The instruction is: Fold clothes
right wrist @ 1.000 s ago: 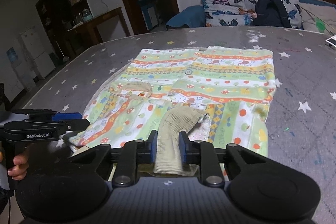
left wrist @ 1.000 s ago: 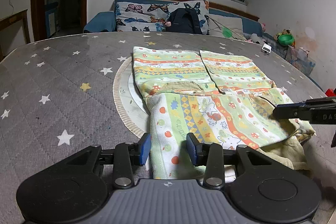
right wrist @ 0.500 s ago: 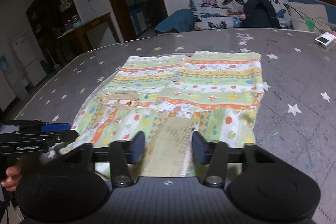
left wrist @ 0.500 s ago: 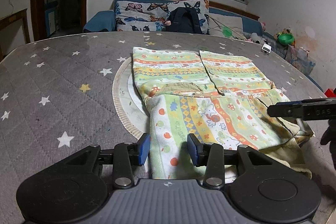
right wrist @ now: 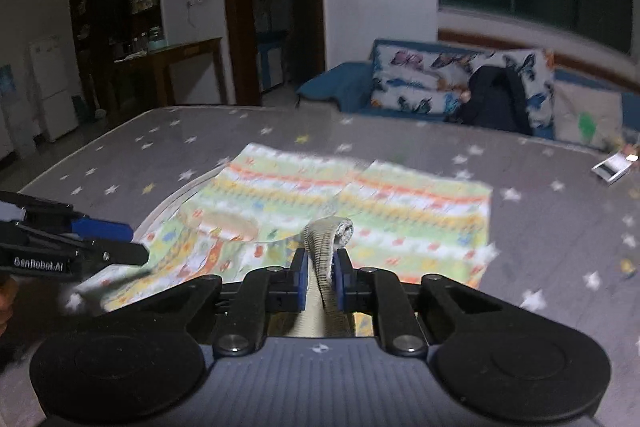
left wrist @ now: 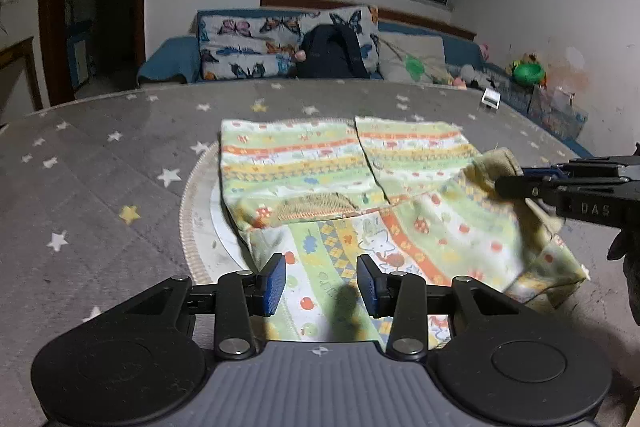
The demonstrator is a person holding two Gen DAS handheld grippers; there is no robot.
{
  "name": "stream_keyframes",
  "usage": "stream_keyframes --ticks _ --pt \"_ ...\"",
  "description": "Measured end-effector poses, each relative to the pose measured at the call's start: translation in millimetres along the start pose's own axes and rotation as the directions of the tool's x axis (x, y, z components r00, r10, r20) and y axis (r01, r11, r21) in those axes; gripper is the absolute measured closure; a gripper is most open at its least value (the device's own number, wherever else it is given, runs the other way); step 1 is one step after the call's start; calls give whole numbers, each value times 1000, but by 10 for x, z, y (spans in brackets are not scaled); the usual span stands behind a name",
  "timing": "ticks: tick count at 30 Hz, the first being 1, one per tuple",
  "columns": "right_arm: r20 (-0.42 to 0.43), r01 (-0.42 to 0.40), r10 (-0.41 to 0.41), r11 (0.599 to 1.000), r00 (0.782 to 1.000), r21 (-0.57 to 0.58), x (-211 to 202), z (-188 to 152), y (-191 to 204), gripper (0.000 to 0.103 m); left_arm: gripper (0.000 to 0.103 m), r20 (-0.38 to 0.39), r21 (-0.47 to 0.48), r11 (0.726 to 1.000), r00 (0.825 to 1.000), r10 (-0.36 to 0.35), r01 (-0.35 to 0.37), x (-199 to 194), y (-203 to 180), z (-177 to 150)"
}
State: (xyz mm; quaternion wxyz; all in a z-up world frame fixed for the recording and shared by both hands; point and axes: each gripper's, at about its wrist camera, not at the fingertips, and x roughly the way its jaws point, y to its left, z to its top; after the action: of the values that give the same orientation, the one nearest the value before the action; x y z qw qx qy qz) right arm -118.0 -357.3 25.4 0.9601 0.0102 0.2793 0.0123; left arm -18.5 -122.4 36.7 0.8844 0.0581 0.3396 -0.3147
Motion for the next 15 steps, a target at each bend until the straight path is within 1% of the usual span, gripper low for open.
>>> stream_keyframes --ticks 3,5,7,11,15 --pt "-45 20 -20 1000 999 6 89 -27 -61 81 61 -17 -1 1000 1000 -4 4 43 -7 8" --pt "-66 30 -29 999 997 14 127 -69 -98 81 61 -15 -1 1000 1000 -17 17 46 -25 31" --pt "-54 24 -22 999 998 23 98 -69 -101 80 61 -5 0 999 999 -35 35 34 -54 67" --pt "-51 -44 45 999 998 21 103 -51 -37 80 61 -21 28 999 999 -42 42 133 -153 117" --pt "-87 -88 90 996 992 21 235 -111 26 80 61 -58 37 999 998 -35 37 266 -192 95"
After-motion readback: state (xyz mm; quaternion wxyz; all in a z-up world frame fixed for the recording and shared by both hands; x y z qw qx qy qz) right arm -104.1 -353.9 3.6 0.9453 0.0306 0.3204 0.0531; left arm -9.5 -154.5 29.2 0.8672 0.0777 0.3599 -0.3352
